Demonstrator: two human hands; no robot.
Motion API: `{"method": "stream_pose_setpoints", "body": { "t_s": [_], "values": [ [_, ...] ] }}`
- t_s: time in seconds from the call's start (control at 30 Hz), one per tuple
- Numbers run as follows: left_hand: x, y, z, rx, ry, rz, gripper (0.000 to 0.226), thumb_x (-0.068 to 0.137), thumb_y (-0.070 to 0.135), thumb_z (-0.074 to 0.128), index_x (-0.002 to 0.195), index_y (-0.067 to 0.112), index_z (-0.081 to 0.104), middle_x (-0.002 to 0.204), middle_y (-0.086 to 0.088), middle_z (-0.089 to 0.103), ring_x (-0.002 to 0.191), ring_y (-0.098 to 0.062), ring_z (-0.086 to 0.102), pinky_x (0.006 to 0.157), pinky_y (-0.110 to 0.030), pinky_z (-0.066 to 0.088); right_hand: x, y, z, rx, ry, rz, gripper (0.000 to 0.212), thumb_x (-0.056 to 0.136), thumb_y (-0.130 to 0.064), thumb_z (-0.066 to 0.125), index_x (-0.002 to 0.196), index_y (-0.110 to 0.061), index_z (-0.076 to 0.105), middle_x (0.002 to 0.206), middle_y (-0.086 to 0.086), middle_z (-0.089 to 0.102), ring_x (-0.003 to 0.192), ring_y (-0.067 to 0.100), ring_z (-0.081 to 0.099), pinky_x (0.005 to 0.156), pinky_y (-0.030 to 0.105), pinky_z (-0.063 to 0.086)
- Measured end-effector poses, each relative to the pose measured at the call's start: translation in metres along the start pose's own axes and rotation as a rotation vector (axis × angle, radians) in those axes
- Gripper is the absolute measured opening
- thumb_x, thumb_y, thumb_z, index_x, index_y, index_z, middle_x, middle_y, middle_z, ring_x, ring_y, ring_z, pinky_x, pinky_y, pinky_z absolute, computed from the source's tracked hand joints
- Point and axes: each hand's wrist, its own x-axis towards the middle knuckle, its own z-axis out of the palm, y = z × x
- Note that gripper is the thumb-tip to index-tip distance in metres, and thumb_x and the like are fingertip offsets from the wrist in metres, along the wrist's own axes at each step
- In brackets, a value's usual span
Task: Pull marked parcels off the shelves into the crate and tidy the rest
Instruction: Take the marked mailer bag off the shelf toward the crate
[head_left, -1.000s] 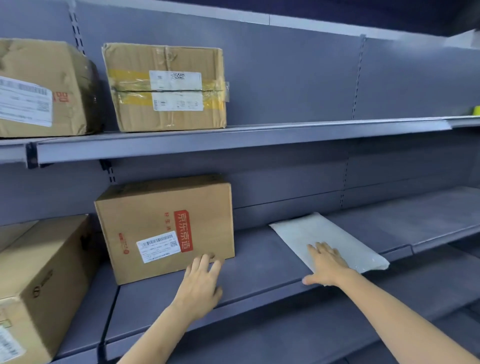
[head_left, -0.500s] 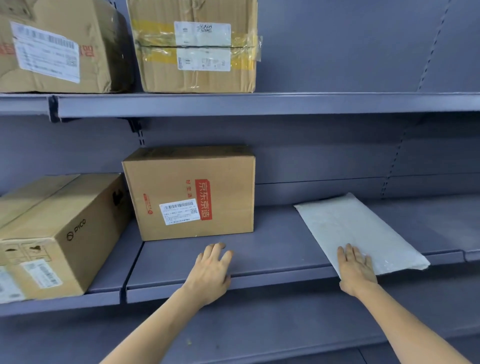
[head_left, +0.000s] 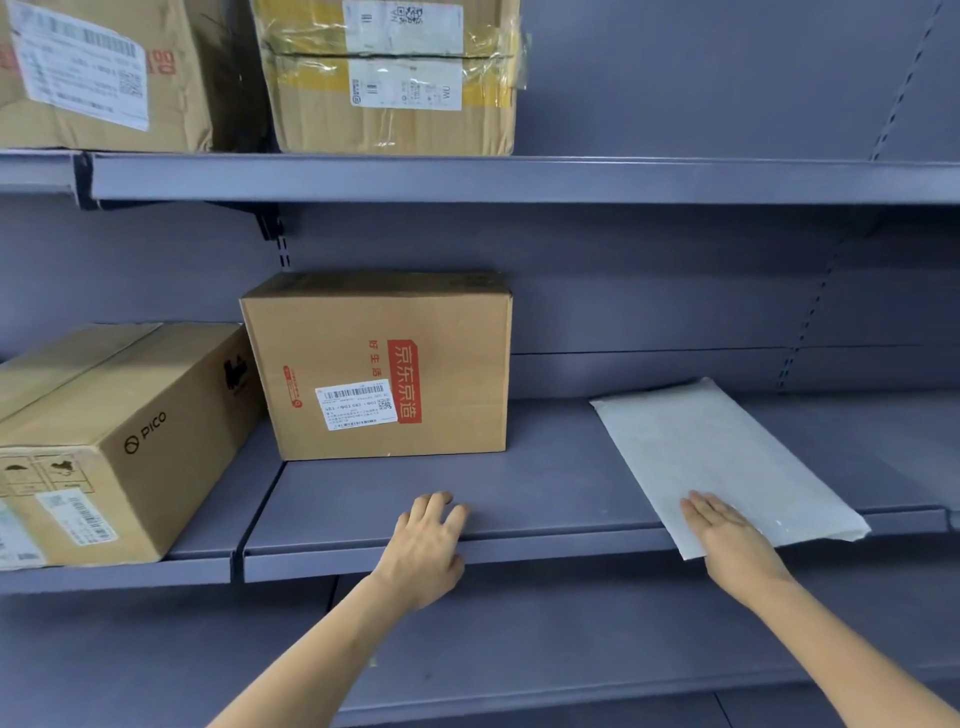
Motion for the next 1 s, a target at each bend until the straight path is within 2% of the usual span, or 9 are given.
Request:
{"method": "stream_pose_setpoints", "body": {
  "t_s": [0.1, 0.2, 0.3, 0.47, 0.57, 0.7, 0.8, 0.9, 1.0],
  "values": [
    [0.002, 0.011, -0.004, -0.039, -0.013, 0.009, 0.065, 0.051, 0.032, 0.077, 0.107, 0.018, 0.047, 0.105, -0.009, 0.062, 0.087, -0.029, 0.065, 0.06, -0.032, 0.054, -0.005, 0.001, 0.008, 0.088, 0.147, 0.021, 0.067, 0.07, 0.019, 0.058, 0.132, -0.001, 0.047, 0.141, 0.012, 0.045, 0.134, 0.019, 0.036, 0.107, 0.024, 0.027],
    [0.002, 0.019, -0.009, -0.1, -0.076, 0.0, 0.053, 0.084, 0.022, 0.053, 0.133, 0.013, 0.036, 0.139, -0.012, 0.034, 0.126, -0.035, 0.036, 0.096, -0.04, 0.038, -0.014, -0.002, 0.014, 0.212, 0.255, 0.003, 0.067, 0.027, 0.022, 0.081, 0.088, -0.004, 0.074, 0.093, 0.009, 0.074, 0.088, 0.023, 0.07, 0.065, 0.034, 0.055],
    [0.006, 0.018, -0.009, -0.115, -0.06, -0.022, 0.054, 0.088, 0.022, 0.046, 0.138, 0.013, 0.029, 0.145, -0.009, 0.026, 0.129, -0.03, 0.027, 0.101, -0.035, 0.032, -0.029, -0.014, 0.0, 0.276, 0.364, 0.012, 0.058, 0.038, 0.023, 0.079, 0.087, -0.007, 0.074, 0.091, 0.007, 0.074, 0.08, 0.025, 0.072, 0.06, 0.035, 0.056],
    [0.008, 0.012, -0.011, -0.228, 0.072, 0.006, 0.066, 0.075, 0.023, 0.045, 0.135, 0.018, 0.018, 0.134, -0.014, 0.042, 0.118, -0.036, 0.043, 0.095, -0.039, 0.042, -0.046, -0.036, -0.04, 0.373, 0.693, 0.047, 0.025, 0.067, 0.011, 0.06, 0.088, 0.003, 0.071, 0.082, 0.013, 0.073, 0.073, 0.028, 0.07, 0.062, 0.03, 0.055],
    [0.006, 0.007, -0.016, -0.251, 0.096, -0.004, 0.067, 0.077, 0.023, 0.047, 0.139, 0.013, 0.022, 0.135, -0.015, 0.041, 0.12, -0.036, 0.041, 0.098, -0.04, 0.04, -0.058, -0.045, -0.069, 0.467, 0.844, 0.142, 0.037, 0.079, -0.007, 0.036, 0.087, 0.01, 0.067, 0.075, 0.019, 0.07, 0.074, 0.021, 0.056, 0.063, 0.028, 0.043],
    [-0.002, 0.003, -0.026, -0.302, 0.16, -0.029, 0.065, 0.085, 0.026, 0.049, 0.142, 0.008, 0.025, 0.14, -0.012, 0.033, 0.125, -0.032, 0.033, 0.104, -0.036, 0.033, -0.077, -0.051, -0.121, 0.716, 0.935, 0.369, 0.047, 0.089, -0.029, 0.034, 0.098, 0.007, 0.061, 0.076, 0.022, 0.063, 0.07, 0.034, 0.056, 0.063, 0.034, 0.034],
    [-0.008, 0.001, -0.039, -0.379, 0.214, -0.051, 0.065, 0.09, 0.03, 0.051, 0.143, 0.01, 0.021, 0.143, -0.007, 0.028, 0.128, -0.027, 0.027, 0.107, -0.03, 0.026, -0.086, -0.033, -0.142, 0.962, 1.068, 0.634, 0.044, 0.092, -0.043, 0.035, 0.095, -0.004, 0.056, 0.084, 0.018, 0.057, 0.079, 0.027, 0.05, 0.078, 0.04, 0.039],
    [-0.015, 0.0, -0.058, -0.491, 0.249, -0.093, 0.072, 0.09, 0.039, 0.053, 0.144, 0.008, 0.018, 0.144, -0.008, 0.026, 0.13, -0.024, 0.024, 0.108, -0.03, 0.021, -0.096, -0.003, -0.132, 1.042, 0.964, 0.808, 0.075, 0.076, -0.081, 0.029, 0.089, -0.01, 0.05, 0.082, 0.013, 0.056, 0.082, 0.04, 0.058, 0.081, 0.054, 0.046],
    [-0.02, -0.007, -0.08, -0.866, 0.189, -0.172, 0.095, 0.08, 0.05, 0.064, 0.149, 0.017, 0.008, 0.147, 0.001, 0.025, 0.136, -0.017, 0.022, 0.109, -0.033, 0.023, -0.104, -0.007, -0.141, 1.209, 0.967, 0.806, 0.061, 0.077, -0.069, 0.046, 0.084, -0.009, 0.055, 0.072, 0.011, 0.057, 0.065, 0.03, 0.054, 0.07, 0.048, 0.05]
  ]
}}
